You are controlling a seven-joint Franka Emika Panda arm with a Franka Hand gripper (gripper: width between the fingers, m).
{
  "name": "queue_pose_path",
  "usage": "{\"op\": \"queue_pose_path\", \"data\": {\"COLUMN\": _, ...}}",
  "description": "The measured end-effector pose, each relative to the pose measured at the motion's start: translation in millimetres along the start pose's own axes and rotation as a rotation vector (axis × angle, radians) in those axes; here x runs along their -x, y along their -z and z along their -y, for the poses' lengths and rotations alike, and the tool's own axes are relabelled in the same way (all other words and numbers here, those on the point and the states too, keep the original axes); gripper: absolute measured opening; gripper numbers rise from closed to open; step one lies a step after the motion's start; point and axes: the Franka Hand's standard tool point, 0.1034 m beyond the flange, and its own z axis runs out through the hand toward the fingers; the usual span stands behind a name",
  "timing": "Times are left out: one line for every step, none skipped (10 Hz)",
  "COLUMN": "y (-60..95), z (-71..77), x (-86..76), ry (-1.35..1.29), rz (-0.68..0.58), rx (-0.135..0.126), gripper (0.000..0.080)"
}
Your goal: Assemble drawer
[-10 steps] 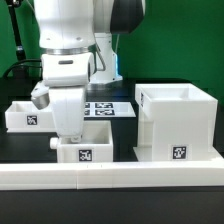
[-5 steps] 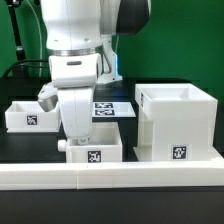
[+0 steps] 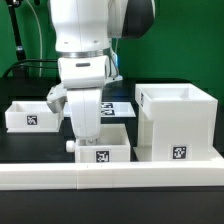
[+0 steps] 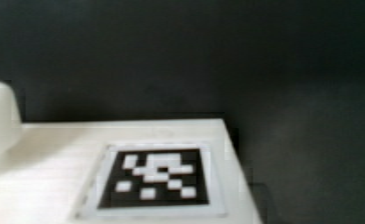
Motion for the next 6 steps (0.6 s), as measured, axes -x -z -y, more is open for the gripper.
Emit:
{"op": "queue_pose_path", "data": {"y": 1.3, "z": -2.9, "x": -3.7, "ry": -0.004, "rz": 0.0, "rx": 0.005, "gripper": 0.0042}}
{"op": "queue_pose_path", "data": {"y": 2.5, "z": -6.4, "x": -5.4, "ry": -0.001, "rz": 0.0, "rx": 0.028, "gripper": 0.0042}}
{"op": "queue_pose_path", "data": {"y": 1.7, "z": -5.3, "x": -3.9, "ry": -0.003, "rz": 0.0, "rx": 0.024, "gripper": 0.0042}}
{"op": "queue_pose_path", "data": {"y": 1.6, "z": -5.2, "x": -3.4, "ry": -0.004, "rz": 0.0, "rx": 0.024, "gripper": 0.0042}}
{"op": "queue_pose_path", "data": {"y": 1.6, "z": -5.3, "x": -3.4, "ry": -0.004, "rz": 0.0, "rx": 0.024, "gripper": 0.0042}}
{"op": "queue_pose_path", "data": {"y": 1.7, "z": -5.5, "x": -4.3, "ry": -0.002, "rz": 0.0, "rx": 0.025, "gripper": 0.0042}}
